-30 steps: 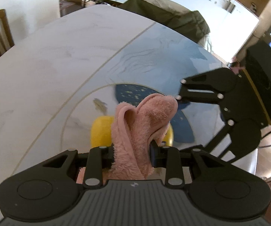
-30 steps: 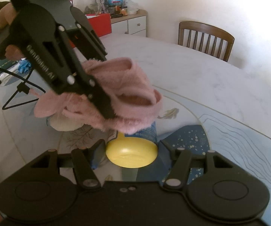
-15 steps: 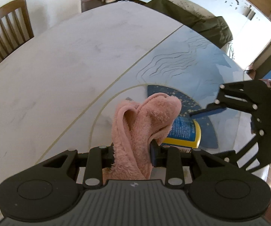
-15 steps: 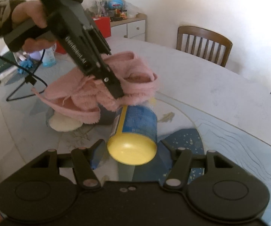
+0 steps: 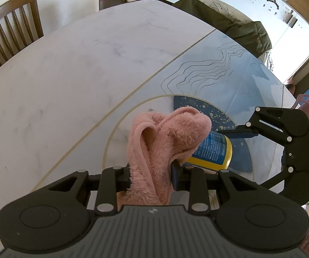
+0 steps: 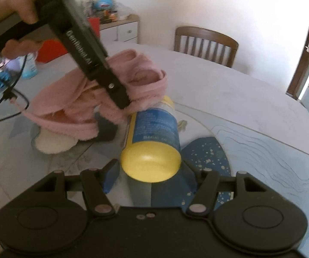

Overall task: Clean container
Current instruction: 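Rub the towel along the bottle label with the left tool, then wipe the bottle with the towel while the right tool tilts the bottle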

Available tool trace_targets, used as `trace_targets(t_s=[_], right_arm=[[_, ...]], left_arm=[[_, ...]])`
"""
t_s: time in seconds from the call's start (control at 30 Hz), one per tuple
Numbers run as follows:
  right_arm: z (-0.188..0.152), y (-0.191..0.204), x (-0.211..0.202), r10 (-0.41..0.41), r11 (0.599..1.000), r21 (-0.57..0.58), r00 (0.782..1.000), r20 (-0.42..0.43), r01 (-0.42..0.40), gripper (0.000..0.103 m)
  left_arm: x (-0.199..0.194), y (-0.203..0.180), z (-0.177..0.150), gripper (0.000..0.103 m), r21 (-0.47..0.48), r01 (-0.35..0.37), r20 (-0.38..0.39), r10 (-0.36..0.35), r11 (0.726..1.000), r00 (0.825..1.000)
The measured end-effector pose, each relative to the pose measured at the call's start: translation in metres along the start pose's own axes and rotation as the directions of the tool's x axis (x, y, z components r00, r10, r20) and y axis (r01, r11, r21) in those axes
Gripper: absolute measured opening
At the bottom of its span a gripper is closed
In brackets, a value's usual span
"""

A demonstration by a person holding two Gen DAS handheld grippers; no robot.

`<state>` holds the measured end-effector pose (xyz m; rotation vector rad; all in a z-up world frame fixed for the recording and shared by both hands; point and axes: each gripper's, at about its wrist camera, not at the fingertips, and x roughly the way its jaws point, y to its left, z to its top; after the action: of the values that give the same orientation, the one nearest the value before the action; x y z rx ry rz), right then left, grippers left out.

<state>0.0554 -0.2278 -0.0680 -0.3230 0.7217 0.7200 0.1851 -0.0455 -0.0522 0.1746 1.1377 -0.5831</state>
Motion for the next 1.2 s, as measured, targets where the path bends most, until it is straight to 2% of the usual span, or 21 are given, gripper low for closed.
trace_targets(t_s=[0.23,0.37,0.57,0.7,0.77,0.83,0.93,1.2], right_arm=[[0.004,-0.014,-0.003,0.029,0.998,0.051,1.0,0.005,-0.029,0.061],[0.007,-0.029,-0.006,0.111,0.986,0.123,0.994,0.0,-0.11,0.061],[0.005,-0.051,-0.011,0.257,0.929,0.273,0.966,0.009,-0.25,0.061],[0.001,-0.06,-0.014,0.34,0.882,0.341,0.94,0.015,-0.325,0.061],[-0.001,-0.06,-0.015,0.363,0.871,0.35,0.932,0.012,-0.344,0.061],[-0.005,-0.058,-0.015,0.36,0.875,0.351,0.933,-0.011,-0.334,0.061],[-0.01,-0.059,-0.019,0.372,0.868,0.362,0.928,-0.017,-0.341,0.061],[-0.016,-0.067,-0.026,0.39,0.84,0.411,0.921,-0.005,-0.354,0.061]], left_arm=[[-0.001,0.001,-0.003,0.031,-0.003,0.004,0.008,-0.004,1.0,1.0],[-0.007,-0.001,-0.007,0.03,-0.007,0.01,0.029,-0.01,1.0,1.0],[-0.03,-0.029,-0.021,0.03,0.089,0.086,0.058,-0.092,0.992,0.994],[-0.04,-0.056,-0.028,0.03,0.13,0.175,0.06,-0.184,0.976,0.981],[-0.037,-0.066,-0.029,0.031,0.14,0.19,0.054,-0.199,0.972,0.978],[-0.031,-0.07,-0.029,0.031,0.137,0.192,0.046,-0.2,0.972,0.979],[-0.023,-0.064,-0.029,0.031,0.085,0.23,0.044,-0.234,0.969,0.971],[-0.015,-0.045,-0.03,0.031,0.028,0.203,0.05,-0.204,0.979,0.978]])
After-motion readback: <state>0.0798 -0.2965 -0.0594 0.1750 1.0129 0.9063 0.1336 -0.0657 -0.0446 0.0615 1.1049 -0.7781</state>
